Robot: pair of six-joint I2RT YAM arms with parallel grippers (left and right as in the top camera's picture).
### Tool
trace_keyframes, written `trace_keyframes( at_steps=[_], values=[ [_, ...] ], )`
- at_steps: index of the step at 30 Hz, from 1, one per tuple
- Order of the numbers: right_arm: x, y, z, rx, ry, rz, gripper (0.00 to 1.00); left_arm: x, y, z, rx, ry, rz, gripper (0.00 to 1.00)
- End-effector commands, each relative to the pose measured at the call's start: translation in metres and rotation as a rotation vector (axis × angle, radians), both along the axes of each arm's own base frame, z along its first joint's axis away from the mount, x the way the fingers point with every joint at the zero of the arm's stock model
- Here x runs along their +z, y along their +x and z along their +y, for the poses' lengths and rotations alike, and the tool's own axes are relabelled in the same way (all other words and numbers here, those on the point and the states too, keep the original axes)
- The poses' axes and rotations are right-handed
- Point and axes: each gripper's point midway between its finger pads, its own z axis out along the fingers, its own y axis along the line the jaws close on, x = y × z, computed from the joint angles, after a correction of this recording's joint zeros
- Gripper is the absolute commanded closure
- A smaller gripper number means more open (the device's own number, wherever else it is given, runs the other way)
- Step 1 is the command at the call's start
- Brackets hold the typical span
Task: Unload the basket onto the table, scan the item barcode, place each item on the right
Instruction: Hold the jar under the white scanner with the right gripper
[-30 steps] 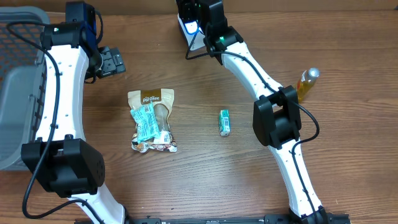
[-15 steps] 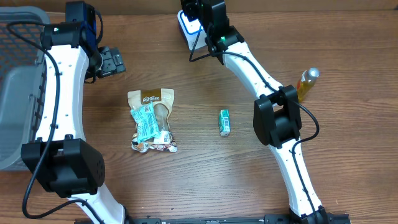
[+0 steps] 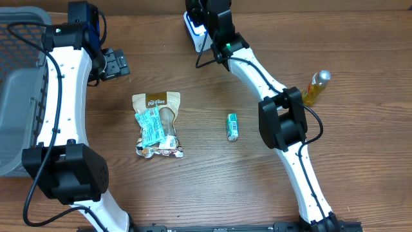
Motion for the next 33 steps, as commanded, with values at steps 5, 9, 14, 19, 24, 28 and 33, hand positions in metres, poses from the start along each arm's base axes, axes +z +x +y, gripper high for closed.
trace_keyframes(
  at_steps=[5,9,14,19,24,28,33],
  values=[
    [-0.002,0.003,-0.001,0.000,0.009,-0.006,0.67,0.008,0.003,-0.004,-0.019,0.003,-0.023,0.01],
    [-0.005,0.002,-0.001,0.000,0.004,0.004,0.67,0.008,0.003,-0.004,-0.019,0.003,-0.023,0.00],
    [-0.010,0.001,-0.001,-0.007,0.037,0.041,0.71,0.008,0.003,-0.004,-0.019,0.003,-0.022,0.01],
    [-0.026,-0.004,0.003,0.014,0.071,0.123,0.71,0.008,0.003,-0.004,-0.019,0.003,-0.022,0.00],
    [-0.021,-0.004,0.004,0.018,0.076,0.112,0.71,0.008,0.004,-0.004,-0.019,0.003,-0.023,0.01],
    [0.010,-0.004,0.001,0.018,0.096,0.068,0.71,0.008,0.003,-0.004,-0.019,0.003,-0.023,0.00],
    [0.094,-0.010,-0.020,0.001,0.141,-0.035,0.71,0.008,0.003,-0.004,-0.019,0.003,-0.023,0.00]
  ],
)
